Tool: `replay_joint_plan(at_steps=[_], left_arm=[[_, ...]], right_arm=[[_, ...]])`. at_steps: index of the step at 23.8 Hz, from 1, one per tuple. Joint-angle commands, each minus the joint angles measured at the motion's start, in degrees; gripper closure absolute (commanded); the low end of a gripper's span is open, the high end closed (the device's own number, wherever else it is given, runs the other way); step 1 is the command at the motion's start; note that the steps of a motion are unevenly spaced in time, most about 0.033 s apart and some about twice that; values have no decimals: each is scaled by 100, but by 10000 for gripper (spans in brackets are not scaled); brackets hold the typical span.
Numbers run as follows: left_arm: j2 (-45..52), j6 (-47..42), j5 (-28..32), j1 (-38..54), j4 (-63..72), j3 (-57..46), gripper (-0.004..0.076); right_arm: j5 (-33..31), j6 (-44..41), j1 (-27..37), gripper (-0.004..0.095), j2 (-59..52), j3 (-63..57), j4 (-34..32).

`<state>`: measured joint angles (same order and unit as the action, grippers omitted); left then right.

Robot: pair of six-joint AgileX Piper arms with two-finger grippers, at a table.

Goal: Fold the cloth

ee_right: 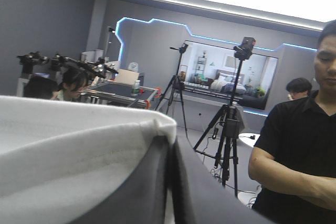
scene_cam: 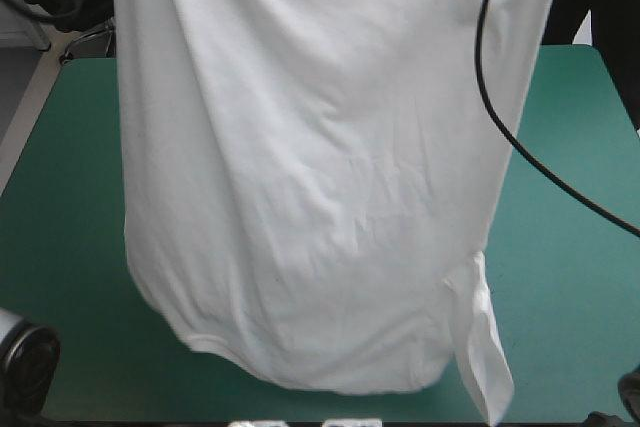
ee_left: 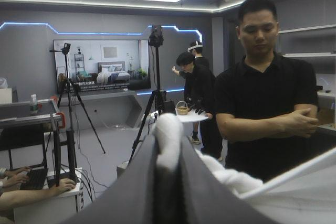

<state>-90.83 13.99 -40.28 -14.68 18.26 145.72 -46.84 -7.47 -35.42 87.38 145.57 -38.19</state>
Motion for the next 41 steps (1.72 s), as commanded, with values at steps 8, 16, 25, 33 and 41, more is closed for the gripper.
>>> replay_joint_plan(at_steps=[8, 16, 25, 33, 41], left_arm=[[-734, -58, 2912, -19, 78, 95, 741], [-972, -58, 3146, -19, 170, 95, 741], [-2059, -820, -1501, -19, -1006, 85, 741], [-2080, -1001, -3370, -19, -573, -1978, 741], [-1367, -1001, -3379, -30, -313, -4266, 741]], right_arm=[[2762, -248, 2415, 925, 654, 135, 2124], [2414, -36, 2853, 926, 933, 193, 2656], [-47, 1590, 2842, 926, 1381, -1428, 3973], [-384, 2148, 2842, 926, 850, -4430, 4325], [-265, 2157, 2842, 926, -126, -6317, 4439]])
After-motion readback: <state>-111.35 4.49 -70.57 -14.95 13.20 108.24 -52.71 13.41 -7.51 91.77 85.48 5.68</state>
